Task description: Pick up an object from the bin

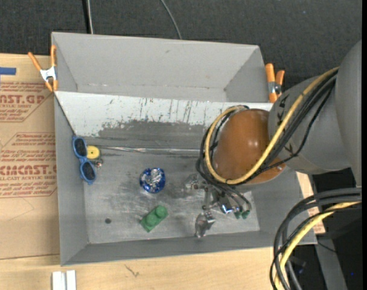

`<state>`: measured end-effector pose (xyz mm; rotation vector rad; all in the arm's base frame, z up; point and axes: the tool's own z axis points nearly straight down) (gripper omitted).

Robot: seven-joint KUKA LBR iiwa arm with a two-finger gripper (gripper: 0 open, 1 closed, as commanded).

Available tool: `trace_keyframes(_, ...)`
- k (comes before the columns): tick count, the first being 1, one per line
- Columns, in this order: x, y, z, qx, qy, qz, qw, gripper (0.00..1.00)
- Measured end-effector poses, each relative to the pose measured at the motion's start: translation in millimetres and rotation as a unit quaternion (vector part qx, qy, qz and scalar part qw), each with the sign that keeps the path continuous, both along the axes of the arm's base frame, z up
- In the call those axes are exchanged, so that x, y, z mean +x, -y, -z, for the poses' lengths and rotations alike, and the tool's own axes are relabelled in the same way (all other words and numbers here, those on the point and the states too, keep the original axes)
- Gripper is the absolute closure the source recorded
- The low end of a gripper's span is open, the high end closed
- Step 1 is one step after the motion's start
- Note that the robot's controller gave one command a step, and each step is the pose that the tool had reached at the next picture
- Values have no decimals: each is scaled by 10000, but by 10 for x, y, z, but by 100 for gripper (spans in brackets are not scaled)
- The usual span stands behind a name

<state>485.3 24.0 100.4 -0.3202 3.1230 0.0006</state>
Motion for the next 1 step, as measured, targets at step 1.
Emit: trace_keyframes(1, 132, -813, 6, 13, 0, -1013, 9949, 0)
